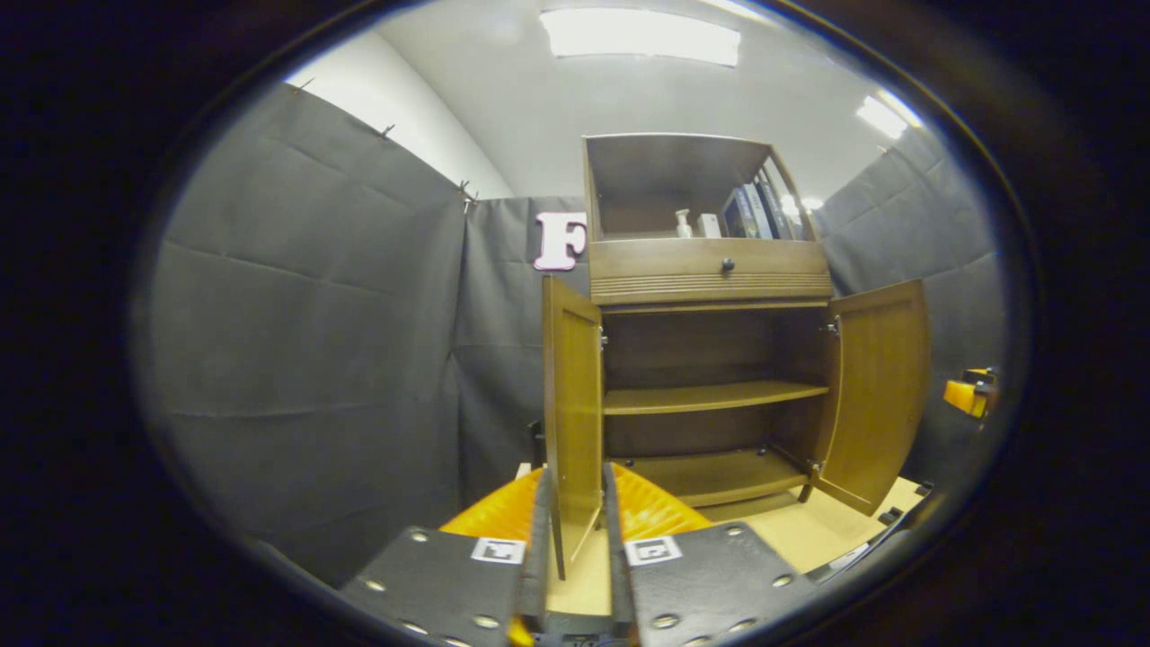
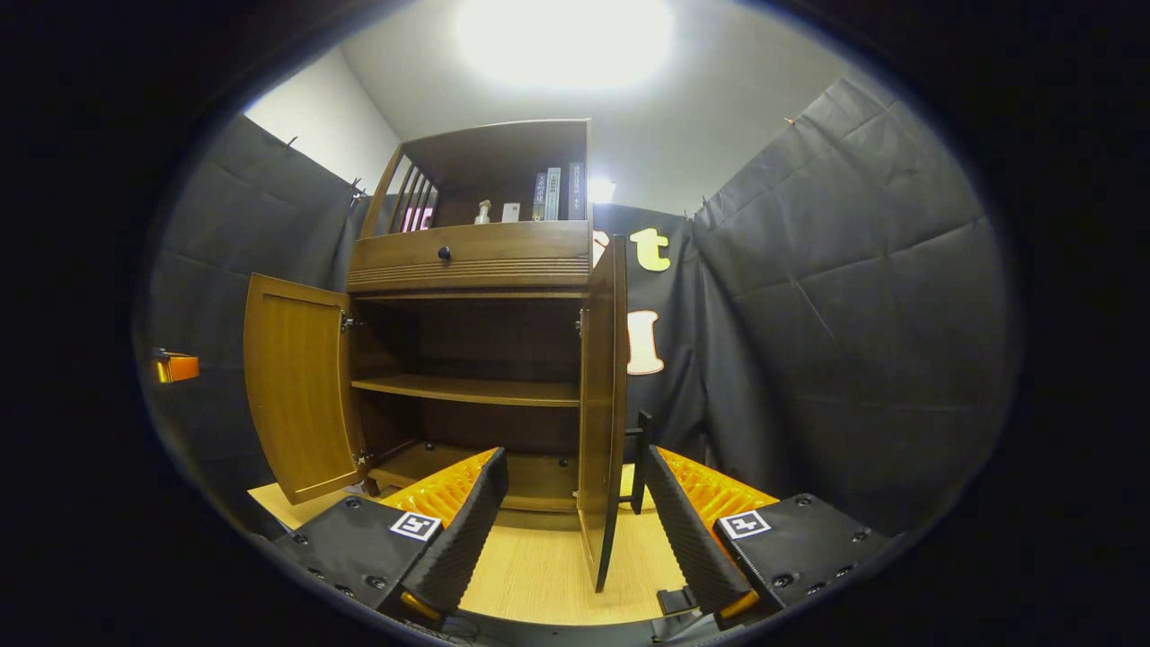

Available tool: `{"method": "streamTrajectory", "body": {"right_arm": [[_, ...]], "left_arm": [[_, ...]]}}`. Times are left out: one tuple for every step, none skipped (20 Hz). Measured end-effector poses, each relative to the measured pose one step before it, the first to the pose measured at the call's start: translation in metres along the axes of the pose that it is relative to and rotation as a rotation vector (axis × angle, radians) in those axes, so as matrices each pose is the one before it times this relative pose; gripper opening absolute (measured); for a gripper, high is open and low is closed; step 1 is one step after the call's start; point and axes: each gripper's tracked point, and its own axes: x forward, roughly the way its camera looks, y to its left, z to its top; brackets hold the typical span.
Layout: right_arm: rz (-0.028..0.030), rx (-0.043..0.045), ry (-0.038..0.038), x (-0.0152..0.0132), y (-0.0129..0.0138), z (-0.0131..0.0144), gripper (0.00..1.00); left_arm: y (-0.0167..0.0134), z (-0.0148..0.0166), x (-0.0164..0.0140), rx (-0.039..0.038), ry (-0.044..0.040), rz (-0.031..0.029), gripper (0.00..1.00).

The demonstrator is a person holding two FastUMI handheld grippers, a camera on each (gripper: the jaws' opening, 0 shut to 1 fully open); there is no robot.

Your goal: Open the right door of the double-door shoe cabinet with the right hand, and open the left door with the left hand.

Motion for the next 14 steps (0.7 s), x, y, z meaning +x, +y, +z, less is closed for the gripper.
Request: {"method": "streamTrajectory", "body": {"right_arm": [[-0.00148, -0.00384, -0.00068, -0.00123, -0.00265, -0.00044, 0.96], [-0.00349, -0.0045, -0.00141, 0.00016, -0.00248, 0.00099, 0.96], [-0.00431, -0.00258, -0.00255, 0.00036, -0.00248, 0.00094, 0.92], [-0.00292, 0.00035, -0.00337, 0.00007, -0.00183, 0.0019, 0.96], [-0.00386, 0.00155, -0.00223, -0.00015, -0.00208, 0.00076, 0.92], [-0.00365, 0.00192, -0.00279, 0.00048, -0.00178, 0.00223, 0.96], [-0.0033, 0.00176, -0.0025, -0.00026, -0.00196, 0.00152, 0.96], [-0.00334, 0.00165, -0.00327, 0.0002, -0.00112, 0.00174, 0.96], [-0.00195, 0.0016, -0.0036, -0.00069, -0.00043, 0.00143, 0.96], [-0.00152, 0.00227, -0.00455, -0.00061, -0.00028, 0.00209, 0.96], [-0.00129, 0.00275, -0.00399, -0.00297, -0.00113, 0.00055, 0.96], [-0.00017, 0.00325, -0.00388, -0.002, 0.00099, 0.00022, 0.96], [0.00091, 0.00127, -0.00317, -0.0021, 0.00006, 0.00111, 0.96], [0.00076, -0.00024, -0.00264, -0.0005, 0.00152, 0.00033, 0.96]], "left_arm": [[-0.00103, 0.00011, 0.0004, -0.00357, -0.00083, 0.00007, 0.39], [-0.00015, 0.00025, -0.00029, -0.00088, -0.00338, 0.00284, 0.47], [0.00014, 0.00144, 0.00087, 0.00093, -0.00211, 0.00175, 0.56], [-0.00001, 0.00028, -0.00082, 0.00035, -0.00484, 0.00299, 0.64], [-0.00072, 0.00174, -0.00003, 0.0021, -0.00759, 0.00124, 0.73], [0.00121, 0.00322, -0.00033, 0.00356, -0.01505, 0.00596, 0.81], [0.00085, 0.00184, 0.00402, 0.00867, -0.01401, 0.00809, 0.9], [0.00112, 0.00148, 0.00137, 0.00746, -0.01128, -0.00031, 0.99], [0.00024, 0.00171, 0.00101, 0.0072, -0.00527, -0.00289, 0.99], [-0.00064, 0.00061, -0.00024, 0.0035, -0.00445, -0.00345, 0.99], [-0.00046, 0.00007, -0.0001, -0.00004, -0.00012, -0.00178, 0.99], [-0.00041, -0.00002, -0.00119, -0.00203, 0.00024, -0.00078, 0.99], [-0.00031, 0.00029, -0.00123, -0.00154, 0.00047, -0.00197, 0.99], [0.00008, -0.00112, 0.00031, -0.00017, 0.00182, 0.0012, 0.99]]}}
